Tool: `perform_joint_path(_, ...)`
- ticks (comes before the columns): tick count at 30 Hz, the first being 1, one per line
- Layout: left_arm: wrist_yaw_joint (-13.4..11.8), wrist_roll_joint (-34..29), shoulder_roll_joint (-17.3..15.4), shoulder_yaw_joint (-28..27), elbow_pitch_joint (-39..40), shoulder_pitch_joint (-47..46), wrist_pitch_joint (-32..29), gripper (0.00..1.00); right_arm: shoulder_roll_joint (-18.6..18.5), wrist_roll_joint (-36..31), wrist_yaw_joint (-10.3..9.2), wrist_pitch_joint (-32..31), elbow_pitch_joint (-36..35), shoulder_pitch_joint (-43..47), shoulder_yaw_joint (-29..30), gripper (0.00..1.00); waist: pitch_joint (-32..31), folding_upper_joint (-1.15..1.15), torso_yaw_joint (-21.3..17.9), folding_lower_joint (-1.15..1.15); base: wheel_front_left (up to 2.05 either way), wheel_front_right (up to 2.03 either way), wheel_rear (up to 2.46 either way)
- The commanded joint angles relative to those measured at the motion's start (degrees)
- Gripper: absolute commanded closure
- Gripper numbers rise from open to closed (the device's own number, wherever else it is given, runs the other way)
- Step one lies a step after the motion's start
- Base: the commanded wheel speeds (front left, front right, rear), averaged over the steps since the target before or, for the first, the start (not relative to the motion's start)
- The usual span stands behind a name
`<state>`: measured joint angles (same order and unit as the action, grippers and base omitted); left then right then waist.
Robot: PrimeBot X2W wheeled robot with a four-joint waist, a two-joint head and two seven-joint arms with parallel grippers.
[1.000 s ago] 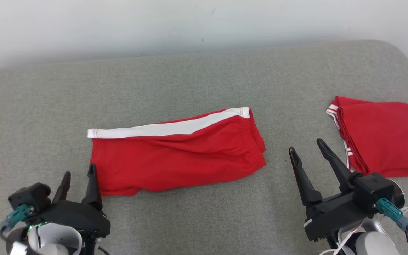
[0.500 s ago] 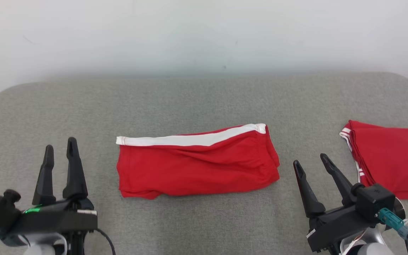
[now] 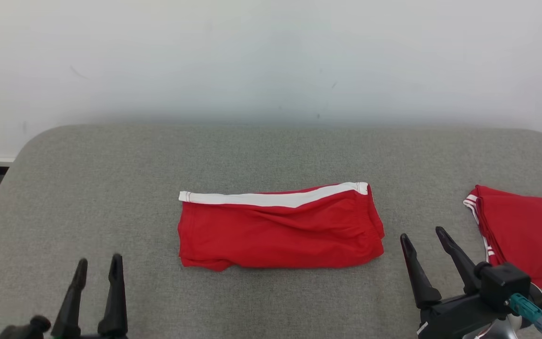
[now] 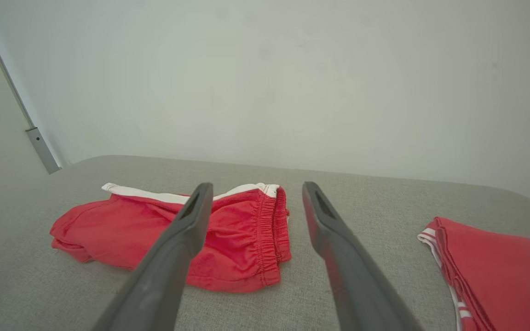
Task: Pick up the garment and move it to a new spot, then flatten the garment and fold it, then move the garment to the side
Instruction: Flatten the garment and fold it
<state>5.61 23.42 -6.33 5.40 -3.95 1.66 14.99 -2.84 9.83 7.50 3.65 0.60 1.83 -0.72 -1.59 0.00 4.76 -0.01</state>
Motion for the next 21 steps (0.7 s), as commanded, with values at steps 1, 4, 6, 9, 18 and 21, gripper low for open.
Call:
perform_joint_path(1, 0.4, -0.9, -0.4, -0.2, -0.2, 1.3, 0.2, 0.00, -0.2, -0.3, -0.03, 0.5, 0.2, 0.6, 0.5, 0.00, -0.5, 0.00, 0.3, 0.01, 0.00, 0.00, 0.00)
perform_joint_path(4, 0.5, -2.3, -0.8, -0.1, -0.5, 3.1, 0.2, 0.00, -0.2, -0.6, -0.03, 0.9, 0.4, 1.2, 1.3, 0.00, -0.7, 0.00, 0.2, 0.01, 0.00, 0.00, 0.00)
perform_joint_path(6, 0.6, -2.8, -0.9, -0.2, -0.9, 4.0, 0.2, 0.00, -0.2, -0.8, -0.03, 1.3, 0.5, 1.5, 2.0, 0.00, -0.8, 0.00, 0.0, 0.01, 0.00, 0.00, 0.00)
perform_joint_path(9, 0.8, -4.0, -1.5, 0.3, -1.7, 5.2, 0.2, 0.00, -0.2, -0.7, -0.03, 1.9, 1.0, 1.8, 3.3, 0.00, -0.8, 0.00, -0.3, 0.01, 0.00, 0.00, 0.00)
perform_joint_path(18, -0.3, -7.9, -2.9, 1.0, -3.7, 5.8, 0.2, 0.00, -0.2, -1.1, -0.03, 3.9, 2.5, 1.9, 6.0, 0.00, -0.7, 0.00, -1.2, 0.01, 0.00, 0.00, 0.00)
perform_joint_path(21, -0.8, -8.9, -3.3, 1.6, -4.3, 5.1, -0.6, 0.00, -0.2, -1.3, -0.03, 3.8, 2.9, 1.4, 6.0, 0.00, -0.6, 0.00, -1.3, 0.01, 0.00, 0.00, 0.00)
